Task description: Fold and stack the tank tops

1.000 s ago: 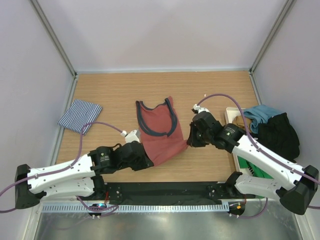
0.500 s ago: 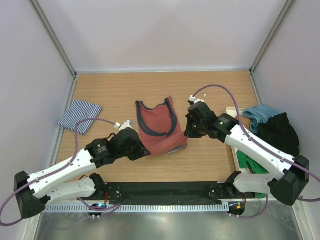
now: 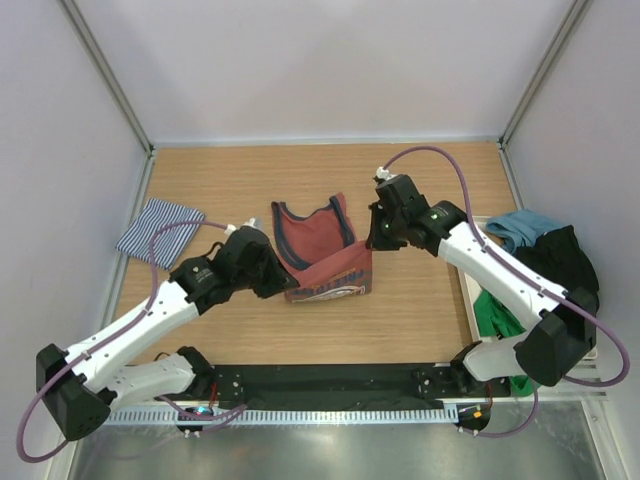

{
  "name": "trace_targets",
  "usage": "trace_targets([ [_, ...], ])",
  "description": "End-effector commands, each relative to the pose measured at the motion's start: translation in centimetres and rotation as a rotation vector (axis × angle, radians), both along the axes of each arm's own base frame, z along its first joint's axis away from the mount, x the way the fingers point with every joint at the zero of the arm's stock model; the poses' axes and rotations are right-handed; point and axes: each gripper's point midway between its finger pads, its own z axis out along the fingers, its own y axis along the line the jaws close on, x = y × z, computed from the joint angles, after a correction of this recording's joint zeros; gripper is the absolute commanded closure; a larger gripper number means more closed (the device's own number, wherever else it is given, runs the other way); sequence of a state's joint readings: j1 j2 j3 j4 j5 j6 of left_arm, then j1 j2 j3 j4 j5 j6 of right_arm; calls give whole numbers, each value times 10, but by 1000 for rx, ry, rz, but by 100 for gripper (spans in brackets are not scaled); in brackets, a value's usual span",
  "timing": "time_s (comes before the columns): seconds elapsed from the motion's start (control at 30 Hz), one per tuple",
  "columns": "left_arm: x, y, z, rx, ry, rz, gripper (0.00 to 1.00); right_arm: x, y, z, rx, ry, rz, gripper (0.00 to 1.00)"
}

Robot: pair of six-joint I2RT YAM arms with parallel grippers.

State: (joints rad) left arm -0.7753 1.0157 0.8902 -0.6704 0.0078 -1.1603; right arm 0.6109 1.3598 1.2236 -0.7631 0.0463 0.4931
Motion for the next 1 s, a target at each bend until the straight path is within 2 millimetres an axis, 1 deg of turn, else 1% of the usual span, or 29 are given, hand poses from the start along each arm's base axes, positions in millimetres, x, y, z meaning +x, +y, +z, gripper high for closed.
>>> trace_targets([
  [0.0, 2, 3, 5, 14, 7, -44, 98, 30, -1, 24, -4, -101, -12, 98],
  [0.07, 7, 4, 3, 22, 11, -43, 98, 38, 0, 25, -7, -104, -12, 98],
  [0.1, 9, 3, 6, 21, 3, -49, 98, 40, 0, 25, -6, -103, -14, 98],
  [0.13, 13, 5, 5, 25, 6, -37, 98, 44, 1, 29, 2, -111, -12, 98],
  [0.2, 16, 5, 7, 18, 4, -37, 98, 49, 1, 26, -6, -104, -16, 98],
  [0.23, 20, 7, 7, 22, 4, -32, 98, 53, 2, 29, 0, -110, -17, 98],
  [0.27, 22, 8, 9, 19, 2, -30, 98, 55, 2, 26, -4, -101, -16, 98],
  [0.37, 32, 10, 10, 18, 5, -27, 99, 63, 4, 27, 3, -102, -15, 98],
  [0.4, 33, 10, 11, 15, 8, -29, 99, 66, 4, 25, -1, -95, -18, 98],
  [0.43, 36, 13, 12, 15, 6, -23, 99, 69, 6, 28, 2, -104, -16, 98],
  [0.5, 41, 12, 12, 15, 8, -21, 99, 75, 6, 26, 1, -99, -21, 98],
  [0.57, 47, 13, 15, 8, 2, -18, 99, 81, 8, 29, 4, -110, -19, 98],
  [0.63, 52, 14, 12, 10, 14, -14, 99, 88, 11, 29, 3, -108, -19, 98],
  [0.67, 55, 13, 14, 4, 6, -15, 99, 90, 11, 30, 6, -110, -22, 98],
  [0.77, 65, 15, 13, 5, 11, -9, 99, 100, 16, 33, 12, -115, -20, 98],
  [0.8, 69, 18, 11, 7, 16, 2, 99, 103, 18, 37, 18, -126, -19, 98],
  [0.83, 72, 17, 13, 3, 11, 3, 100, 106, 19, 33, 13, -116, -17, 98],
  [0.87, 75, 20, 13, 4, 9, 8, 99, 108, 21, 33, 14, -118, -17, 98],
  [0.9, 78, 20, 9, 11, 19, 10, 99, 112, 21, 36, 18, -126, -18, 98],
  [0.97, 85, 22, 8, 7, 21, 18, 100, 117, 22, 30, 10, -116, -23, 98],
])
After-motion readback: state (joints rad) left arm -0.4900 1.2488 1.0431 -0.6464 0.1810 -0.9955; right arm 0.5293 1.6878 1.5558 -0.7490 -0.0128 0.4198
